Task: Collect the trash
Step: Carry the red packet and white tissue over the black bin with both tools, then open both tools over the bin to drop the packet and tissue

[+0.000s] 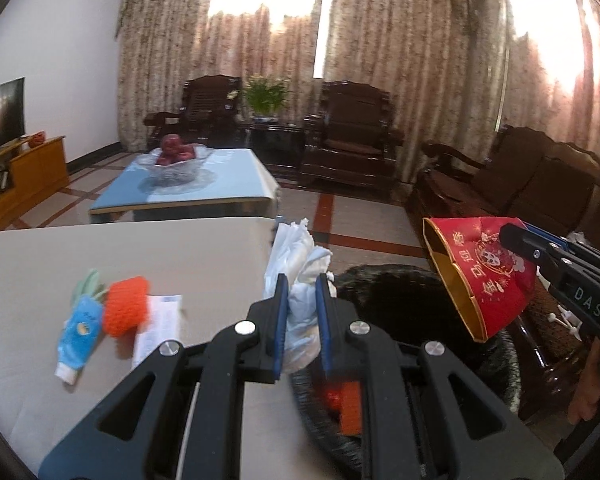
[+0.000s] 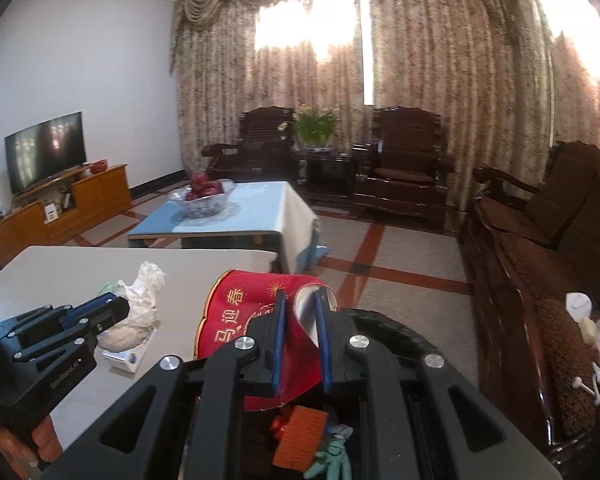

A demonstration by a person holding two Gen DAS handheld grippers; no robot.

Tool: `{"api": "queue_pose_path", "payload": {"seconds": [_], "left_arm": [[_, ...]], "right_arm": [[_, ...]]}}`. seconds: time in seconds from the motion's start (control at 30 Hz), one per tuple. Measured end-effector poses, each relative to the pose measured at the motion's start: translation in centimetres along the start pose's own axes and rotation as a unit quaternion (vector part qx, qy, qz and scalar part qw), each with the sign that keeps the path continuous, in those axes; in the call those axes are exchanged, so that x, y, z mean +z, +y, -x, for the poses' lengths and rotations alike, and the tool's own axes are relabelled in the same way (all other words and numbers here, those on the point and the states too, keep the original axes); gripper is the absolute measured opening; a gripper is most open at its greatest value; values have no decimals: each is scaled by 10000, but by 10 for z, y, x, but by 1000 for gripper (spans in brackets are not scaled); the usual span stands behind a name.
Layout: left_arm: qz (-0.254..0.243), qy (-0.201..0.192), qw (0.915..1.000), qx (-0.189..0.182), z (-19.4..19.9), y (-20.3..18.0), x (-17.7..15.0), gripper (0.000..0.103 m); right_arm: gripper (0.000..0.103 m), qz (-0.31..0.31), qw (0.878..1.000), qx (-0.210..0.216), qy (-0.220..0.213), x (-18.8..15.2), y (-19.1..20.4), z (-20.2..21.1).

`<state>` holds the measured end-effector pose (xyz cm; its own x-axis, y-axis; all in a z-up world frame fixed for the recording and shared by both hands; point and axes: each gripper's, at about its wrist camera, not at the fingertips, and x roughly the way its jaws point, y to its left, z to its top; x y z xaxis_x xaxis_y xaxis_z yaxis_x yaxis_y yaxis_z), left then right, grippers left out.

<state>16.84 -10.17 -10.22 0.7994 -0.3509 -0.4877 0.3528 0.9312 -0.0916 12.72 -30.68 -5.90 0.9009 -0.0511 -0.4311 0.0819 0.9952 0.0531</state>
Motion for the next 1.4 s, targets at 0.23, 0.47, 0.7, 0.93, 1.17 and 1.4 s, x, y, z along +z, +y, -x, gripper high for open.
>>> {"api": "queue_pose_path", "payload": {"seconds": [0.23, 0.47, 0.7, 0.93, 1.17, 1.4], "left_arm": [[-78, 59, 9994, -324, -26, -28, -4, 13], [-210, 237, 9978, -574, -53, -51, -11, 13], [-276, 435, 9959, -742, -72, -65, -20, 13], [-235, 600, 9942, -860, -82, -65, -23, 26], [-5, 567, 9962, -661, -79, -44, -19, 57], [-1, 297, 9996, -17, -61, -9, -13, 88]], "right_arm": [[14, -104, 9995, -303, 80, -6, -31, -1], [14, -273, 9978, -526, 308, -22, -58, -14], [14, -352, 9959, -657, 514, -38, -75, -27], [16, -317, 9944, -735, 686, -50, -80, -41], [43, -390, 9928, -831, 771, -58, -84, -45], [97, -493, 9931, -930, 511, -52, -75, -36]]}}
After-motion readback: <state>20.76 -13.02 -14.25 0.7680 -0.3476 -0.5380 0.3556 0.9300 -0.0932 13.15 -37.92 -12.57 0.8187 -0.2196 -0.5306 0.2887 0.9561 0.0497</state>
